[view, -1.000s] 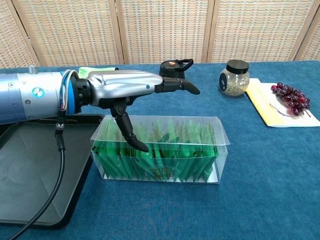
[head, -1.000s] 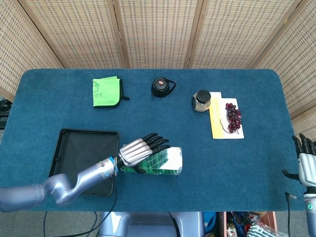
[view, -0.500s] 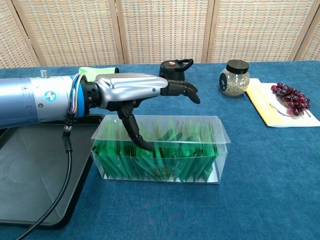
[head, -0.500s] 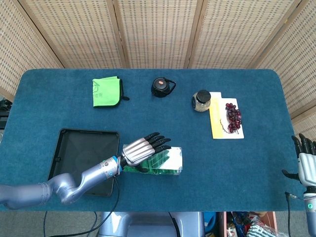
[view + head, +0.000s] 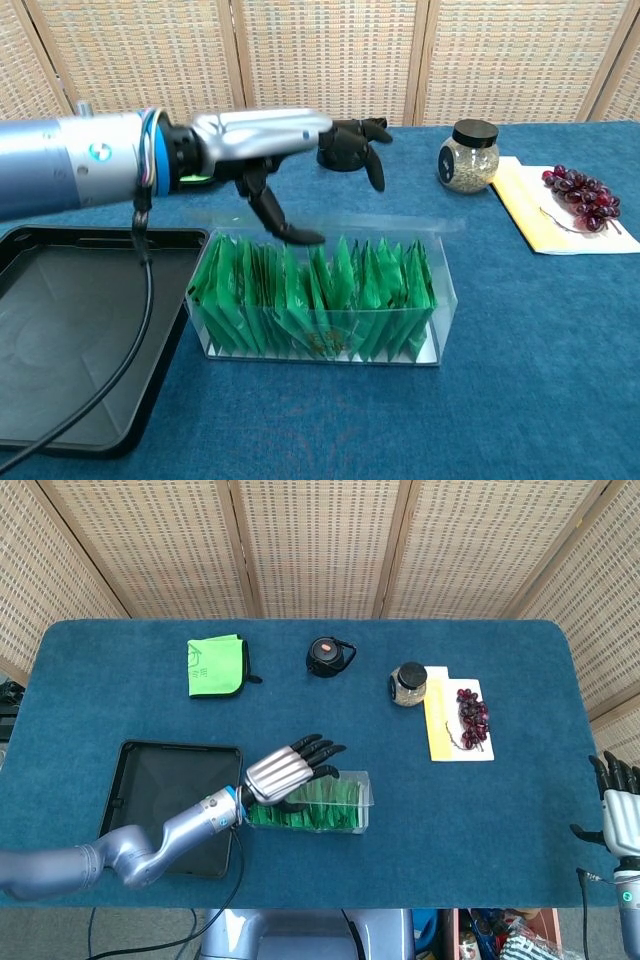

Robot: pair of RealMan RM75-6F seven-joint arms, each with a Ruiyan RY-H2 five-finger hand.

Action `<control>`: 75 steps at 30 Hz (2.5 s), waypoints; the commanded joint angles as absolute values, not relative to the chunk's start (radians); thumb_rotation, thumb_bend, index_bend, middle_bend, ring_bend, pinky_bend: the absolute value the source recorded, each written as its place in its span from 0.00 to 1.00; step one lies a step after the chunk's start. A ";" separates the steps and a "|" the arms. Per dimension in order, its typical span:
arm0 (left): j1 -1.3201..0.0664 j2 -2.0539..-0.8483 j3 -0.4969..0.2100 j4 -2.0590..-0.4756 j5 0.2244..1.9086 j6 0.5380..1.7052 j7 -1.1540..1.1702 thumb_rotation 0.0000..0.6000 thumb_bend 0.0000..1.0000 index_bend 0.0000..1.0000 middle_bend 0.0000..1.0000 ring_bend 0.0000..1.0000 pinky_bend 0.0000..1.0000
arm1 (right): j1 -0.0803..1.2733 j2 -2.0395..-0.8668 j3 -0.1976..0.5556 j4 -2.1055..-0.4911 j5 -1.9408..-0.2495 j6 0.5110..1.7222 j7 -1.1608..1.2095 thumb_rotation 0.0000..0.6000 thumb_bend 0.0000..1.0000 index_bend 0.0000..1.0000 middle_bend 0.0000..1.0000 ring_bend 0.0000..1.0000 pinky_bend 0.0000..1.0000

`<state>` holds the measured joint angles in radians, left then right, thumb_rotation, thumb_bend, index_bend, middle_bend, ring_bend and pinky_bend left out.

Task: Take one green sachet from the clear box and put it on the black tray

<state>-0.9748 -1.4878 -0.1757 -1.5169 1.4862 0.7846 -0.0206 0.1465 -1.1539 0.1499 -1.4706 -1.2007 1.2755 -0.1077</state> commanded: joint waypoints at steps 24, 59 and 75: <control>-1.016 -1.499 -0.251 -1.306 1.263 0.711 -0.104 1.00 0.33 0.28 0.00 0.00 0.00 | 0.161 -1.165 0.147 -1.455 -1.179 1.244 -0.120 1.00 0.00 0.00 0.00 0.00 0.00; -1.006 -1.511 -0.032 -1.300 1.656 0.884 -0.198 1.00 0.32 0.45 0.00 0.00 0.00 | 0.168 -1.165 0.151 -1.442 -1.154 1.223 -0.111 1.00 0.00 0.00 0.00 0.00 0.00; -1.014 -1.565 -0.030 -1.258 1.635 0.873 -0.179 1.00 0.32 0.45 0.00 0.00 0.00 | 0.167 -1.162 0.151 -1.443 -1.152 1.225 -0.107 1.00 0.00 0.00 0.00 0.00 0.00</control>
<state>-1.0137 -1.5647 -0.0300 -1.2580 1.6348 0.8731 -0.1789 0.1672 -1.1620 0.1511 -1.4435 -1.1516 1.2250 -0.1074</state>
